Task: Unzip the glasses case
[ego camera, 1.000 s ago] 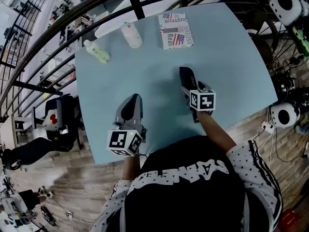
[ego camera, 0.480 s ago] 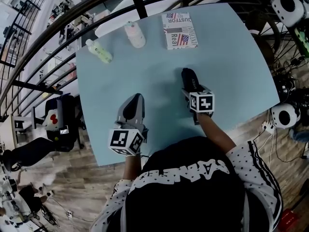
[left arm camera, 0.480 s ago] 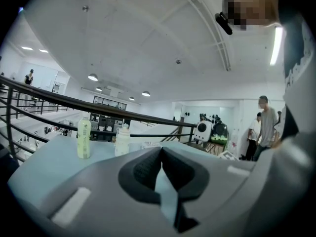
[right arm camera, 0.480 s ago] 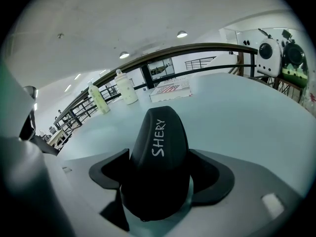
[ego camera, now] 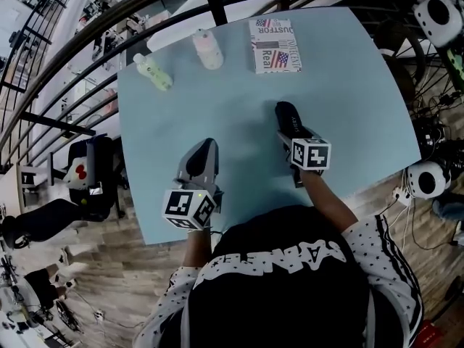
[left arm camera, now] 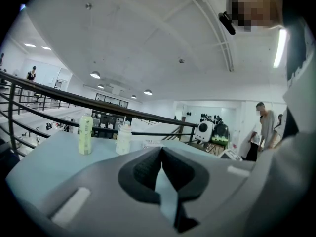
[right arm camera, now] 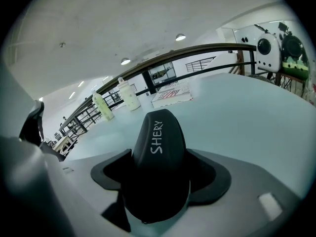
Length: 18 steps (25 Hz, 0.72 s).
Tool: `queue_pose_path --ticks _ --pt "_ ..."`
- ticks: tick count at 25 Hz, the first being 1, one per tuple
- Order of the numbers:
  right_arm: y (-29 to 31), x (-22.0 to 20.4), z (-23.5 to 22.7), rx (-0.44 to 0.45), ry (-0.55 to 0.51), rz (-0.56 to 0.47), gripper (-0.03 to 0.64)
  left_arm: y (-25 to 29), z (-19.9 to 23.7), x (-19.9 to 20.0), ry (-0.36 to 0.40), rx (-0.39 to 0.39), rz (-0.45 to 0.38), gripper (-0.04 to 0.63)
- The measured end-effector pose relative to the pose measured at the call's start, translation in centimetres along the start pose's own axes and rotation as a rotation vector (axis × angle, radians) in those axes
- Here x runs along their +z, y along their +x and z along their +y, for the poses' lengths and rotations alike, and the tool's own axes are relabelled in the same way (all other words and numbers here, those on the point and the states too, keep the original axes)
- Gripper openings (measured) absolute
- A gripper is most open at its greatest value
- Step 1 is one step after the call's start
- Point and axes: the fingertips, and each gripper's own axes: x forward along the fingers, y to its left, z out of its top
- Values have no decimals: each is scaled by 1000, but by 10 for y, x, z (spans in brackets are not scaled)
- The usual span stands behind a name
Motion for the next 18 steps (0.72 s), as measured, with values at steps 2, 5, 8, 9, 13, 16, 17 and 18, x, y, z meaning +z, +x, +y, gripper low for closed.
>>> queue_pose_path --ticks 2,5,8,9,13,16,17,18 --pt "-3 3 2 24 6 -15 347 0 -1 -2 -9 -2 5 0" --pt "-8 10 8 60 7 -43 345 0 -3 -4 -25 -13 7 0" --pt "-15 21 21 110 -3 -78 345 -1 -6 -2 -34 -20 5 0" --pt "-18 25 25 127 -10 -91 345 -2 -8 -2 -33 -26 6 0" --pt "-33 44 46 197 -61 -148 345 -1 -21 -1 -49 -99 32 0" --pt "-46 57 64 246 -133 -195 345 -2 -32 1 -82 -172 56 0" --pt "-51 60 70 262 -154 -210 345 -3 -35 2 -90 -189 57 0" --pt "-56 63 75 278 -172 -224 345 -4 -37 3 -96 -202 57 0"
